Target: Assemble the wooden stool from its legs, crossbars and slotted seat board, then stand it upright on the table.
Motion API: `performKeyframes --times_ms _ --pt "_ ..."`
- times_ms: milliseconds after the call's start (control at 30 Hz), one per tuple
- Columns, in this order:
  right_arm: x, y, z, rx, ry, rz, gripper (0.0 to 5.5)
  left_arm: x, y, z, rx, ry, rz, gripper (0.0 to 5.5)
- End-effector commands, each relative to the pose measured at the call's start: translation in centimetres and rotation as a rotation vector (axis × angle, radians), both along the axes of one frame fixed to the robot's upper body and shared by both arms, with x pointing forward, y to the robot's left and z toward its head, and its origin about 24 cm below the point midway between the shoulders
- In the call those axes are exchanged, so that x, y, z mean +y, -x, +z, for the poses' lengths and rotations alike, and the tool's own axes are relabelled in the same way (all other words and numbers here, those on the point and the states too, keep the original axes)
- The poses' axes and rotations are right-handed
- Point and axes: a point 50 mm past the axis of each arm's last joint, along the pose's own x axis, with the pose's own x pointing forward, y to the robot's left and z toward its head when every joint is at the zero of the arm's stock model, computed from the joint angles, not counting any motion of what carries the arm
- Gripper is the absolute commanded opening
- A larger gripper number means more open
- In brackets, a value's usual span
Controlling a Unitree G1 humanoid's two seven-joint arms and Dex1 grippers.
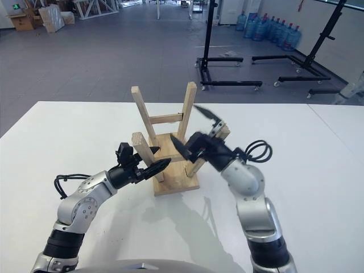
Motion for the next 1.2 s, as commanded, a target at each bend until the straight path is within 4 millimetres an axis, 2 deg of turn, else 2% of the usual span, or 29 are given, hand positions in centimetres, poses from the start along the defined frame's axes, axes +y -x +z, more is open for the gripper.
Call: performKeyframes --times_ms 33,67,133,233,300,400,533,667,800,933,1067,1200 --pt "-2.1 -0.1 4.9 -0.073 -0.342 0.089 5.15 0.3 -0.2 0.3 -0.019 -0.011 0.017 4.47" --pt "-2.7 -0.4 5.4 -0.050 -0.414 0.089 5.15 0.4 -0.2 0.3 -0.021 -0.012 0.016 4.47" --pt "-4.7 -1.5 5.0 0.065 -0.571 0.040 5.15 0.3 -0.3 0.6 -0.035 -0.017 0.015 4.47" --pt "-6.4 -1.7 2.8 0.217 -0.758 -0.015 5.15 0.3 -0.3 1.7 -0.084 -0.021 0.011 4.47" --pt "-7.9 -2.0 0.8 0.280 -0.845 -0.150 5.15 0.0 -0.2 3.1 -0.134 -0.012 0.001 4.47" --pt "-10.0 -2.5 -1.9 0.355 -0.852 -0.308 5.15 -0.3 0.0 5.2 -0.208 -0.001 -0.031 4.47" --pt "-11.1 -2.8 -3.2 0.390 -0.816 -0.317 5.15 -0.7 0.0 6.9 -0.271 -0.012 -0.076 4.47" --pt "-10.3 -3.0 -3.8 0.449 -0.745 -0.236 5.15 -0.9 -0.1 7.6 -0.300 -0.032 -0.098 4.47" --pt "-8.8 -2.6 -3.6 0.486 -0.774 -0.149 5.15 -1.0 -0.2 8.1 -0.325 -0.044 -0.118 4.47" --pt "-6.5 -1.8 -3.5 0.546 -0.780 -0.023 5.15 -1.3 -0.2 8.1 -0.334 -0.064 -0.138 4.47" --pt "-4.6 -1.6 -3.7 0.589 -0.698 0.090 5.15 -1.5 -0.4 8.0 -0.337 -0.088 -0.159 4.47" --pt "-3.8 -1.5 -3.8 0.598 -0.659 0.143 5.15 -1.7 -0.7 8.0 -0.338 -0.096 -0.175 4.47"
